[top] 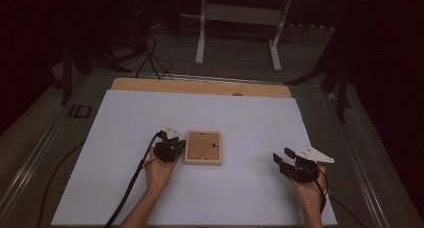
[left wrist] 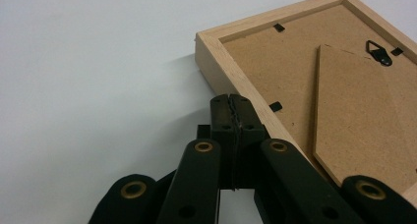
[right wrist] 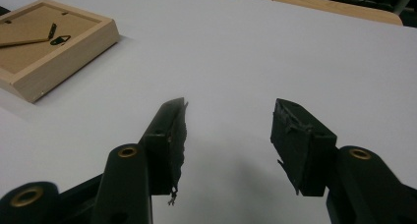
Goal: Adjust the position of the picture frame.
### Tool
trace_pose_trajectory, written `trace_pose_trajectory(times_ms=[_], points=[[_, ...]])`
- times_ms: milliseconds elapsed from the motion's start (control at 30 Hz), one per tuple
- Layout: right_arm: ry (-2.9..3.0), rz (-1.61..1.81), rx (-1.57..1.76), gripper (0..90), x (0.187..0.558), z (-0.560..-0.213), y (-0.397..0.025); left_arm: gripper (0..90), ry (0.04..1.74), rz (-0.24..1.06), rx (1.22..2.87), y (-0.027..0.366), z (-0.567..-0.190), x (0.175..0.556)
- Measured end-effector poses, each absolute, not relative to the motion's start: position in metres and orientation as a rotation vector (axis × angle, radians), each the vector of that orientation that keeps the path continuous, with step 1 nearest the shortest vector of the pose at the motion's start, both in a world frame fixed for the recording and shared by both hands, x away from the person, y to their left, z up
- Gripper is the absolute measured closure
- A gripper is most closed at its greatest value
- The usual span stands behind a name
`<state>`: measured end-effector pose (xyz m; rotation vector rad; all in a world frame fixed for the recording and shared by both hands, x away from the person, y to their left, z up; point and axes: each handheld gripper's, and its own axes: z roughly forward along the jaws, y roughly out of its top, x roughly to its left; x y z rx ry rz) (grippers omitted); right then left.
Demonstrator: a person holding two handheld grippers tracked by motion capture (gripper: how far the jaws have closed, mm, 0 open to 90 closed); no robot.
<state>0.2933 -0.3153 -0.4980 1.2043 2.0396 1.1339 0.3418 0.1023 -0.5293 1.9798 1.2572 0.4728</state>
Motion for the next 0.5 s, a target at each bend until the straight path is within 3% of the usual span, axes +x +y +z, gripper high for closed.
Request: trace_pose_trajectory(times_ms=[500], points=[[2.041,1.133,1.202,46.7,0.293,-0.498,-0.315,85.2,1.195,0.494,2.016,0.112,-0.519,0.323]])
